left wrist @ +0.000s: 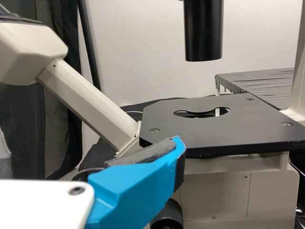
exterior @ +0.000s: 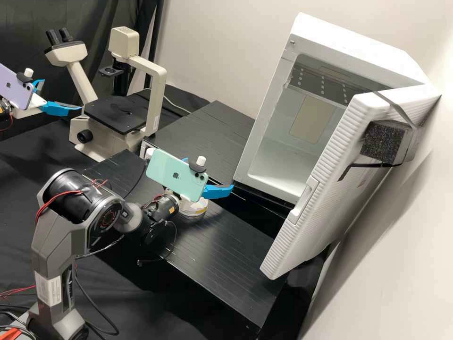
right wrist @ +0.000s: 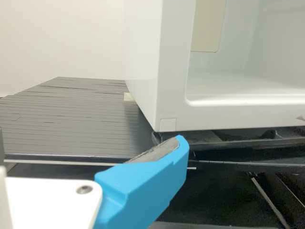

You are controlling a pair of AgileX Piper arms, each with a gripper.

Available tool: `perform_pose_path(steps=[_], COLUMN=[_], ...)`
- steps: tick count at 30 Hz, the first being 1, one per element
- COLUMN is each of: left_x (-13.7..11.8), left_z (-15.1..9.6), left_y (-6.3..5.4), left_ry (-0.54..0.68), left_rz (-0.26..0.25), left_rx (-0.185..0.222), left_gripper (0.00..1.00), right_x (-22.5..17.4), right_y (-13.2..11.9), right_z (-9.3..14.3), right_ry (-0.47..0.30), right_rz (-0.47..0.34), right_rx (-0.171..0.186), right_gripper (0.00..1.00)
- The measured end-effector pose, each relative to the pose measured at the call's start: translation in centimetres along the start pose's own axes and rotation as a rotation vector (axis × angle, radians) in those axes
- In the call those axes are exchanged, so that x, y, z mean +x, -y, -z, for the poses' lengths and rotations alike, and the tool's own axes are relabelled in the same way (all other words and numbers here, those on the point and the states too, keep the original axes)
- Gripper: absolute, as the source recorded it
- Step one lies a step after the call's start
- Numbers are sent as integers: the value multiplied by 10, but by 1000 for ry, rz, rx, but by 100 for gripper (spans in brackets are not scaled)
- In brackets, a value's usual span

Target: Return the petri dish to the incubator.

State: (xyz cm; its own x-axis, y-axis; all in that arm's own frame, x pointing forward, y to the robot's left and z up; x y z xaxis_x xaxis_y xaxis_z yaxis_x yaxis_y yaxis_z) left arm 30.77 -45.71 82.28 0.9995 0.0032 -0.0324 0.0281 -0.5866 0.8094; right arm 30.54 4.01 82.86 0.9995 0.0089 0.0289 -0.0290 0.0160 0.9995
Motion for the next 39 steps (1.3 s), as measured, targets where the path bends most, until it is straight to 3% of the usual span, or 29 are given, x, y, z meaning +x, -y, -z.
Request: perform_pose_path(steps=[11, 16, 19, 24, 32, 39], left_x=[0, 0, 0, 0, 0, 0], left_z=[0, 0, 0, 0, 0, 0], left_y=[0, 0, 0, 0, 0, 0], left_ry=[0, 0, 0, 0, 0, 0], left_rz=[0, 0, 0, 0, 0, 0], left_rx=[0, 0, 0, 0, 0, 0], left_gripper=[100, 100, 100, 100, 100, 100], right_x=[-7, -39, -62, -98, -120, -121], right_y=[1, -6, -13, -16, -1, 6], right_z=[-2, -10, -13, -16, -30, -40], right_ry=[0, 5, -23, -72, -49, -1], right_rz=[-4, -49, -83, -112, -37, 2], right_rx=[0, 1, 31, 50, 19, 24], right_gripper=[100, 100, 100, 100, 100, 100])
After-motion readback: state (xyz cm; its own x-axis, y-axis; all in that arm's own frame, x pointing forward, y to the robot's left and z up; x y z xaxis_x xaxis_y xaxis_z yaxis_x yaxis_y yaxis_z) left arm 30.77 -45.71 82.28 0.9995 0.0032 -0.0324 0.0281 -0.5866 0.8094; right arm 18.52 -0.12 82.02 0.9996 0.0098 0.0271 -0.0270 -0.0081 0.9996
